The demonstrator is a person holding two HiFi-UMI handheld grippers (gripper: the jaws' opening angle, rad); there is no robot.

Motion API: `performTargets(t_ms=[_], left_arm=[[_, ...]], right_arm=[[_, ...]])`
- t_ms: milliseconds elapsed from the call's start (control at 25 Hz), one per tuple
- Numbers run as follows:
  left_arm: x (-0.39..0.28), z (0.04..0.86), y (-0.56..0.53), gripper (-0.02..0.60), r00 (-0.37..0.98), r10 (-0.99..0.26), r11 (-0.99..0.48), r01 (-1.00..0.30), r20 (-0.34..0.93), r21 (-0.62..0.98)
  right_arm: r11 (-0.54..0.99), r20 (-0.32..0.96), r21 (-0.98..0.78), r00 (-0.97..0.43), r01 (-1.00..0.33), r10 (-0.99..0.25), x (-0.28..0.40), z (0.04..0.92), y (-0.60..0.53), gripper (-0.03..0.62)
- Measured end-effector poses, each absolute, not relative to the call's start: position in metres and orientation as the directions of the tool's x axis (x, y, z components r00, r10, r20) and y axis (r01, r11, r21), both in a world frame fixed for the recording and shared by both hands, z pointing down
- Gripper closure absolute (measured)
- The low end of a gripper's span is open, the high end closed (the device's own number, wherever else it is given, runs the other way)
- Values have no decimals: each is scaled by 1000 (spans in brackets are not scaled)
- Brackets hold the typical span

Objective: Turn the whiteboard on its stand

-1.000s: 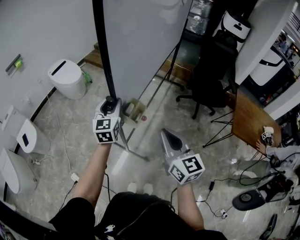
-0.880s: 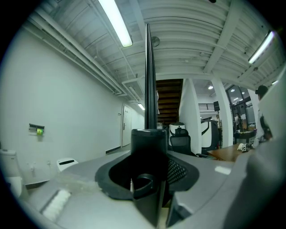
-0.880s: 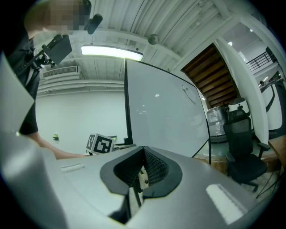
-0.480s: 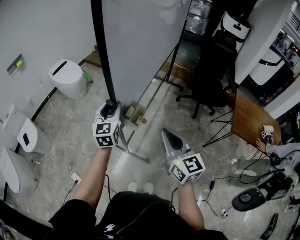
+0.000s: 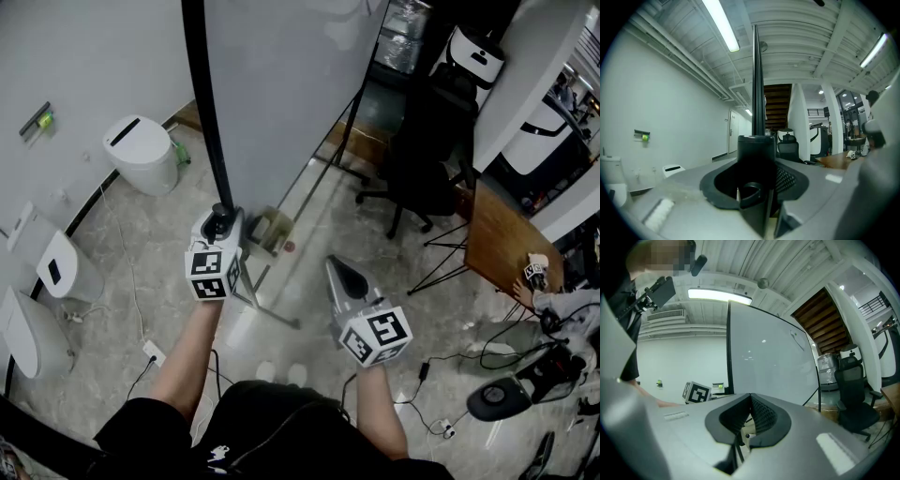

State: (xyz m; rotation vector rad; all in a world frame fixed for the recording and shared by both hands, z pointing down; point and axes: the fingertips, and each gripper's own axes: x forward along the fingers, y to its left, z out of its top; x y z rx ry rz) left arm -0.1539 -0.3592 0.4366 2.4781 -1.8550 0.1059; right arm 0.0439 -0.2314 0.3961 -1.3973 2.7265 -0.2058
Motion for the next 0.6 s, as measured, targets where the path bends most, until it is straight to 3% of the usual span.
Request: performTargets(t_ms=[600], left_arm=[[-154, 439, -357, 387, 277, -957, -281, -958, 85, -48]], right_arm=[[582, -18, -150, -586, -799, -810, 48, 396, -221, 586]])
